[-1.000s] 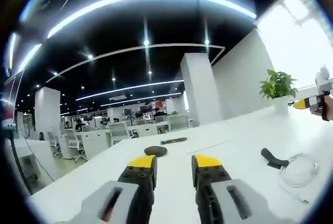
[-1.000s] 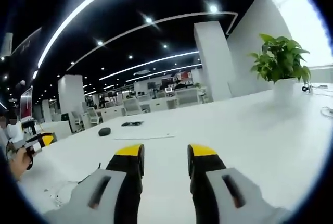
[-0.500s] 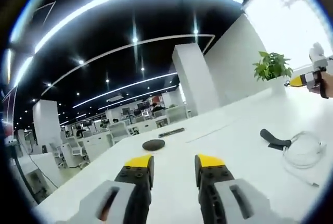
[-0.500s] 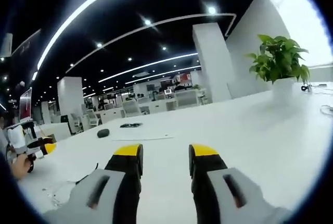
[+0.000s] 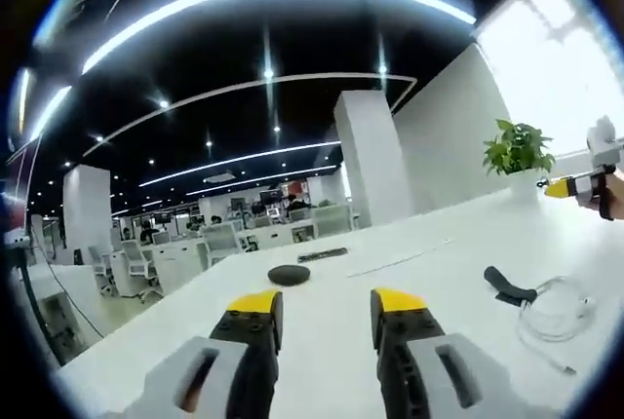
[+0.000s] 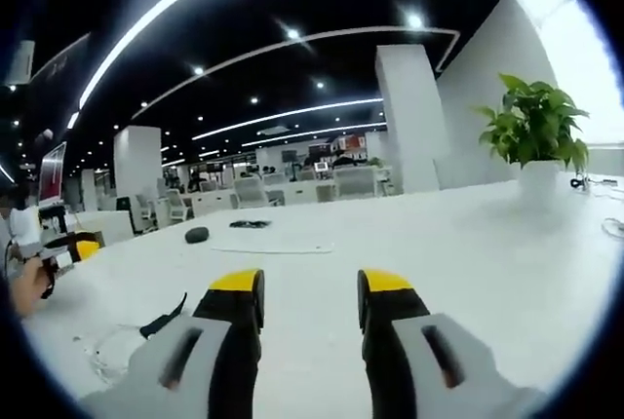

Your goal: Peel open the Velcro strap on the desktop, arrange the wired earphones neatly onto it, and close the Velcro strap to secure them.

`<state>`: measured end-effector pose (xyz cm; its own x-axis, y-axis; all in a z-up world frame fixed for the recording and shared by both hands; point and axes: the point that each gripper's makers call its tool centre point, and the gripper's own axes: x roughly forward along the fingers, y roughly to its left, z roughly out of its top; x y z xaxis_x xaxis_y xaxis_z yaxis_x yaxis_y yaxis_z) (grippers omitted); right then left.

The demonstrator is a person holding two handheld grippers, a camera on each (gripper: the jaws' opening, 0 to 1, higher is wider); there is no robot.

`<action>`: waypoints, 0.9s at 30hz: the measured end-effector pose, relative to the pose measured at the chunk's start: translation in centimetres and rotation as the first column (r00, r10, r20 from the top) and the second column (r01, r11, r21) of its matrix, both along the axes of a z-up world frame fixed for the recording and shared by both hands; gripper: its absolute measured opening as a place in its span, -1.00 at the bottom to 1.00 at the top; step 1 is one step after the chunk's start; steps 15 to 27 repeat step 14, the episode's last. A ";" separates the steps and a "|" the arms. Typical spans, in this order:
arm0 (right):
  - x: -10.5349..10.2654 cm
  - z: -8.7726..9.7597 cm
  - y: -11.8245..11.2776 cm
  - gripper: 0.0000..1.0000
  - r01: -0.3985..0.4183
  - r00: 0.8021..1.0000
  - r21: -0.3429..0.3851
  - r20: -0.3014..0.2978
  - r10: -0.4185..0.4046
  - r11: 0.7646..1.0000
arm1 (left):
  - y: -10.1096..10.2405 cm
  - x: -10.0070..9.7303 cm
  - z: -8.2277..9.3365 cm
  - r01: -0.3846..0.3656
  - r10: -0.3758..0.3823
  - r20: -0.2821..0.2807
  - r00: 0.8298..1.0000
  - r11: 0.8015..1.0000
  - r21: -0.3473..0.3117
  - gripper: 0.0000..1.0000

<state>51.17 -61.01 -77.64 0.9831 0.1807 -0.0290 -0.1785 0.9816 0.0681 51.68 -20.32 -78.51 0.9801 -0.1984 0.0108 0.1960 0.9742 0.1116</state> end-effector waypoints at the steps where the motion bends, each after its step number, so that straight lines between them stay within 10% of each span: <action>1: 0.0 0.0 0.0 -0.21 -0.001 1.000 -0.002 0.001 0.001 1.000 | 0.1 0.0 0.1 -0.001 0.001 0.000 1.000 1.000 -0.005 -0.21; 27: -0.2 -0.2 -0.4 -0.22 0.006 1.000 0.001 -0.009 -0.006 1.000 | -0.1 -0.4 0.5 -0.005 0.005 0.010 1.000 1.000 0.015 -0.19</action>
